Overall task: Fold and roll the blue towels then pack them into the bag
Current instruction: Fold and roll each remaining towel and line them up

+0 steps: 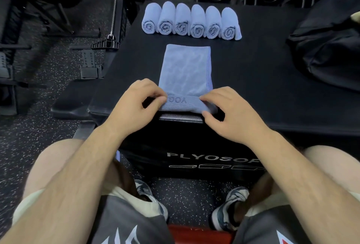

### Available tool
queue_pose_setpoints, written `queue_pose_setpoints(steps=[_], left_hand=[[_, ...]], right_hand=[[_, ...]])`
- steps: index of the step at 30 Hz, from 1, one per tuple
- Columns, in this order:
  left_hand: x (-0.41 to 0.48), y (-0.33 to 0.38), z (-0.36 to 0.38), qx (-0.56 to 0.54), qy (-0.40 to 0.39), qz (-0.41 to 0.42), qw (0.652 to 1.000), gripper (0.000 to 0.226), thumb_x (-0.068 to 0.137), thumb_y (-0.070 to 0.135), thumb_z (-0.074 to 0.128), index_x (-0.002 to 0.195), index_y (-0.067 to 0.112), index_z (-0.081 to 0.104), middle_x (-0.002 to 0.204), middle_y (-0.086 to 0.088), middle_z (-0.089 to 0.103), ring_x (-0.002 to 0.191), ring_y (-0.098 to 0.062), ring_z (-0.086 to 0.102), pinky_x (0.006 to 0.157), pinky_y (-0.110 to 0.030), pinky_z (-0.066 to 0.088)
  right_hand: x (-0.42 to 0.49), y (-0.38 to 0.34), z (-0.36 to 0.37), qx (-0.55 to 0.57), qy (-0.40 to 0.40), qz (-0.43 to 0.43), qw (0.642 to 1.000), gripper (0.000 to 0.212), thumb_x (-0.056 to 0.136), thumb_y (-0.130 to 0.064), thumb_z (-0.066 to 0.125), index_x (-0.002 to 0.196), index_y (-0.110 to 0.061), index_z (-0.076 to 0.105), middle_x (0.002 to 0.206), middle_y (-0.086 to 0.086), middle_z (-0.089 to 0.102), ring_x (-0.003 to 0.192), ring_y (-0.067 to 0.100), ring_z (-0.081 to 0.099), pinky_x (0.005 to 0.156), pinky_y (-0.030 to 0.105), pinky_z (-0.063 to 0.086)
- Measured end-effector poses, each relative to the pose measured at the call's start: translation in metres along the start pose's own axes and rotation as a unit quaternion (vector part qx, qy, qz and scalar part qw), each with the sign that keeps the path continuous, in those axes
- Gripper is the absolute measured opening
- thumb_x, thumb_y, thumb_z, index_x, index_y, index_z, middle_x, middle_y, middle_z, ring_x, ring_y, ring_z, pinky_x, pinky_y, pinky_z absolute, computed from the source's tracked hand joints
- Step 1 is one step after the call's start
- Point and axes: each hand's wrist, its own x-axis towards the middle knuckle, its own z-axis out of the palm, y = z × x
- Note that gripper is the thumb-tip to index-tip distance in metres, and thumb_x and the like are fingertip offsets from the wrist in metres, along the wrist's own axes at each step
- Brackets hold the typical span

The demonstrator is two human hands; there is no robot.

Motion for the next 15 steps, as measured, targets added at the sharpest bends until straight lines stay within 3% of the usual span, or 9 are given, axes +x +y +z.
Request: queue_pose_setpoints(steps=[4, 7, 9, 12, 15], left_hand=[[-0.001, -0.008, -0.004, -0.013, -0.073, -0.02, 0.997, 0.03, 0.087, 0.031, 0.078, 0.114, 0.034, 0.065, 0.104, 0.02, 0.056, 0.105, -0.008, 0.049, 0.085, -0.015, 0.038], [-0.002, -0.002, -0.005, -0.032, -0.058, -0.04, 0.997, 0.021, 0.092, 0.03, 0.071, 0.112, 0.032, 0.066, 0.098, 0.022, 0.059, 0.103, -0.007, 0.052, 0.083, -0.012, 0.039], [-0.003, 0.005, -0.004, -0.052, -0.06, -0.057, 0.995, 0.01, 0.095, 0.03, 0.065, 0.105, 0.03, 0.066, 0.094, 0.025, 0.059, 0.096, -0.005, 0.053, 0.079, -0.013, 0.039], [-0.004, 0.013, -0.001, -0.087, -0.064, -0.065, 0.992, 0.006, 0.1, 0.029, 0.06, 0.098, 0.029, 0.065, 0.086, 0.01, 0.062, 0.08, -0.011, 0.055, 0.07, -0.019, 0.042], [-0.001, 0.014, 0.003, -0.093, -0.044, -0.075, 0.992, 0.006, 0.102, 0.029, 0.056, 0.098, 0.031, 0.061, 0.077, -0.003, 0.06, 0.068, -0.016, 0.054, 0.067, -0.027, 0.045]], right_hand=[[0.0, 0.006, 0.0, 0.043, -0.027, 0.054, 0.997, 0.035, 0.093, -0.022, 0.064, 0.127, -0.027, 0.062, 0.116, -0.025, 0.058, 0.115, -0.002, 0.045, 0.098, 0.01, 0.033], [0.003, 0.004, -0.005, 0.108, -0.019, 0.123, 0.986, 0.027, 0.096, -0.025, 0.058, 0.12, -0.038, 0.055, 0.111, -0.026, 0.058, 0.098, -0.005, 0.053, 0.083, 0.011, 0.037], [0.004, 0.001, -0.008, 0.154, -0.03, 0.158, 0.975, 0.022, 0.097, -0.027, 0.054, 0.113, -0.041, 0.047, 0.105, -0.02, 0.063, 0.077, 0.005, 0.058, 0.069, 0.021, 0.043], [0.006, 0.001, -0.008, 0.19, -0.038, 0.174, 0.965, 0.018, 0.098, -0.023, 0.048, 0.106, -0.038, 0.048, 0.079, -0.01, 0.06, 0.056, 0.013, 0.046, 0.059, 0.025, 0.042], [0.008, 0.002, -0.001, 0.16, -0.011, 0.163, 0.973, 0.016, 0.099, -0.023, 0.05, 0.107, -0.035, 0.057, 0.083, -0.011, 0.052, 0.069, 0.005, 0.048, 0.063, 0.015, 0.039]])
